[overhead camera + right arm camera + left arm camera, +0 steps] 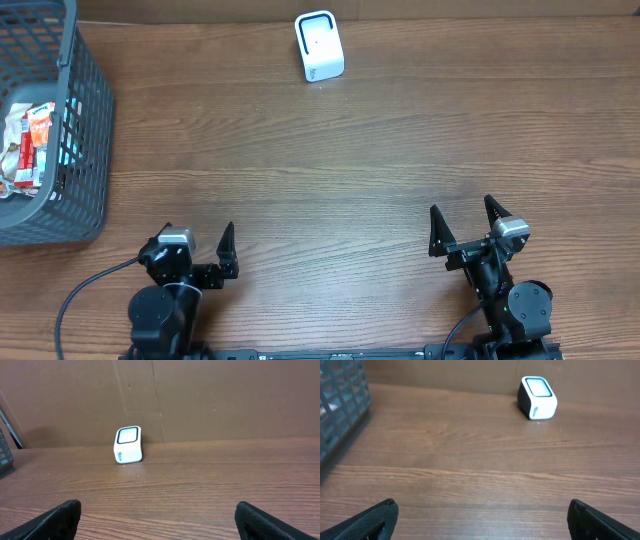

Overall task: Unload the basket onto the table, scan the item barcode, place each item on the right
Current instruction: 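Reach the left gripper into the basket and grasp snack items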

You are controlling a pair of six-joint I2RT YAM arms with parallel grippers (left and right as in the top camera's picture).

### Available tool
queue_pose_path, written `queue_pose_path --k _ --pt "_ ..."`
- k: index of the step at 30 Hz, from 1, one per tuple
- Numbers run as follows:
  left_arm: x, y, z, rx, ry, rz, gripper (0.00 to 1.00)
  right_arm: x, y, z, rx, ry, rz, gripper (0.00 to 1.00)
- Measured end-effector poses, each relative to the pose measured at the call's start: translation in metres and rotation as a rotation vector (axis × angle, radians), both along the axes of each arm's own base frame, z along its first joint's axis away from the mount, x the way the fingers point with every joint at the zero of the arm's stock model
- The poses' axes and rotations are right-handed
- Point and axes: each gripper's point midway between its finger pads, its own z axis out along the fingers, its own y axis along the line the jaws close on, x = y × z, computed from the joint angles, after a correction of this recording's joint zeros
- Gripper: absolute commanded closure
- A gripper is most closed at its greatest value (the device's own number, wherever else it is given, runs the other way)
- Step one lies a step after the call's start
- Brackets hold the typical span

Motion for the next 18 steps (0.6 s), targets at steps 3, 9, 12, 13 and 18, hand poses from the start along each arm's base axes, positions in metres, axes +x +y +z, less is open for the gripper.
queue_pose_path --k 3,9,12,13,18 --pt "-0.008 0.0 0.026 0.008 0.025 -0.003 0.0 0.0 0.0 0.0 0.0 0.0 0.0 0.0" --pt "-0.007 -0.005 0.066 0.032 0.239 -0.043 0.0 0.0 0.0 0.0 0.0 0.0 0.0 0.0" --pt "0.001 -0.01 0.083 0.037 0.375 -0.077 0.01 0.0 0.0 0.0 0.0 0.0 0.0 0.0" --pt "0.006 -0.011 0.09 0.045 0.418 -0.093 0.01 0.0 0.0 0.0 0.0 0.001 0.0 0.0" --pt "0.034 -0.013 0.126 0.091 0.621 -0.14 0.0 0.0 0.0 0.0 0.0 -0.001 0.0 0.0"
